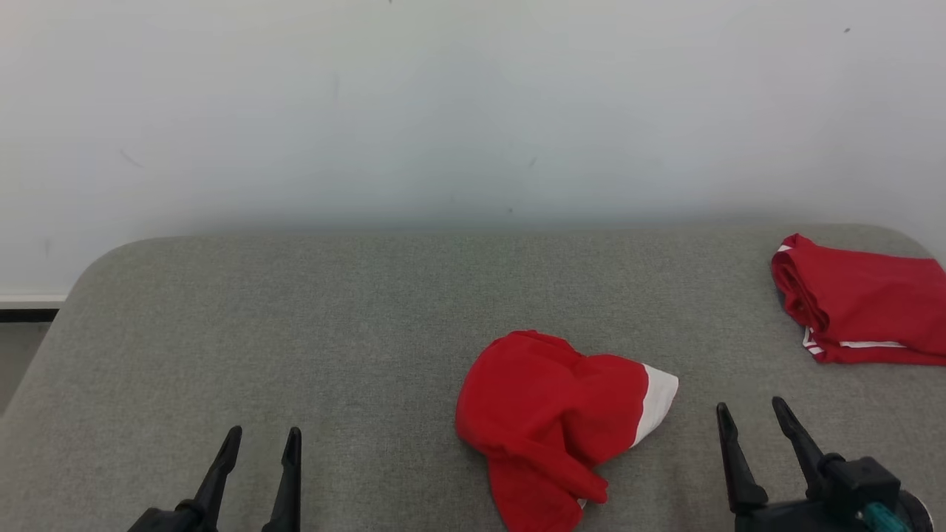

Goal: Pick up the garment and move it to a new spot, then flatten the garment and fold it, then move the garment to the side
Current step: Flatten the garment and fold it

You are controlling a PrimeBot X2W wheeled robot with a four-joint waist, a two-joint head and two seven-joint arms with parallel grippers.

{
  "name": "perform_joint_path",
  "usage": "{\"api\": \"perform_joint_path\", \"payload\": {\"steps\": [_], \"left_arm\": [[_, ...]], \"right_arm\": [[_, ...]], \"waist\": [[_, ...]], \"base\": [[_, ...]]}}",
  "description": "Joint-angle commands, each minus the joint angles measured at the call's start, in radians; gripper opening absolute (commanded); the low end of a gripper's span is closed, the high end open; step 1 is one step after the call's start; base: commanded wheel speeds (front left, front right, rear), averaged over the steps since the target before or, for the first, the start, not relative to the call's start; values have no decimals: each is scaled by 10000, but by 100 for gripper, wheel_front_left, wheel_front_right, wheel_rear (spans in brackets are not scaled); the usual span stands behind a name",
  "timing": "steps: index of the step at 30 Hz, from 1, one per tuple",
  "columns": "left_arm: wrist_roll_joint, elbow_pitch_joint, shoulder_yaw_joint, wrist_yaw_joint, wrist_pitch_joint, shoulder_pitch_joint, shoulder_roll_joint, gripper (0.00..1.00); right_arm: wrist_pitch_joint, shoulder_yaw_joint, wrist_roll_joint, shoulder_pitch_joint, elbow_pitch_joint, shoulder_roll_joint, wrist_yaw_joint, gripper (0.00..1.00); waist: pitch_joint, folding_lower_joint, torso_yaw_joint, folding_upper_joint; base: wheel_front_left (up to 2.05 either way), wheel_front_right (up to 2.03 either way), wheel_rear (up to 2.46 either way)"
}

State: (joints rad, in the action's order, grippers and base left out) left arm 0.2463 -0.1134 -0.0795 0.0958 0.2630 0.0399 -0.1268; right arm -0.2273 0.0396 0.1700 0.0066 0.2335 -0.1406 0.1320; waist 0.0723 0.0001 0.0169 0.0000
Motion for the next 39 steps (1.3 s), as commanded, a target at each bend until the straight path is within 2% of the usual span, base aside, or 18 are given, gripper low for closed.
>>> {"api": "perform_joint_path", "payload": {"steps": [1, 8, 18, 23, 30, 31, 32, 33, 39], "left_arm": [[-62, -30, 16, -2, 18, -104, 0, 100], [-171, -94, -117, 83, 16, -206, 74, 100], [-278, -275, -305, 160, 18, -511, 69, 100], [-300, -290, -379, 165, 18, -620, 87, 100], [-310, -217, -315, 176, 18, -858, 118, 100], [-318, -225, -305, 180, 18, -895, 120, 100], [-323, -240, -303, 184, 16, -934, 126, 100], [-333, -252, -300, 182, 18, -963, 132, 100], [-390, -340, -229, 149, 18, -882, 159, 100]], "right_arm": [[67, 133, 75, -411, 237, -174, -21, 100], [353, 833, 200, -2016, 1917, -819, -21, 100], [220, 1342, 824, -4048, 5689, -1312, -21, 100], [131, 1266, 1351, -4425, 7482, -1197, -21, 100], [-67, 1462, 2208, -4842, 8724, -806, -21, 100], [-75, 1479, 2355, -4899, 8831, -760, -21, 62], [-80, 1501, 2489, -4941, 8942, -723, -21, 12], [-92, 1557, 2569, -4979, 9008, -714, -21, 0], [-348, 1874, 2948, -5014, 8838, -1004, -21, 0]], "waist": [[-29, -1, 107, 0], [-174, -1, 673, 0], [-579, -1, 1815, 0], [-773, -1, 2192, 0], [-1176, -1, 2338, 0], [-1216, -1, 2340, 0], [-1236, -1, 2342, 0], [-1250, -1, 2345, 0], [-1101, -1, 2235, 0]], "base": [[0, 0, 0], [0, 0, 0], [0, 0, 0], [0, 0, 0], [0, 0, 0], [0, 0, 0], [0, 0, 0], [0, 0, 0], [0, 0, 0]]}}
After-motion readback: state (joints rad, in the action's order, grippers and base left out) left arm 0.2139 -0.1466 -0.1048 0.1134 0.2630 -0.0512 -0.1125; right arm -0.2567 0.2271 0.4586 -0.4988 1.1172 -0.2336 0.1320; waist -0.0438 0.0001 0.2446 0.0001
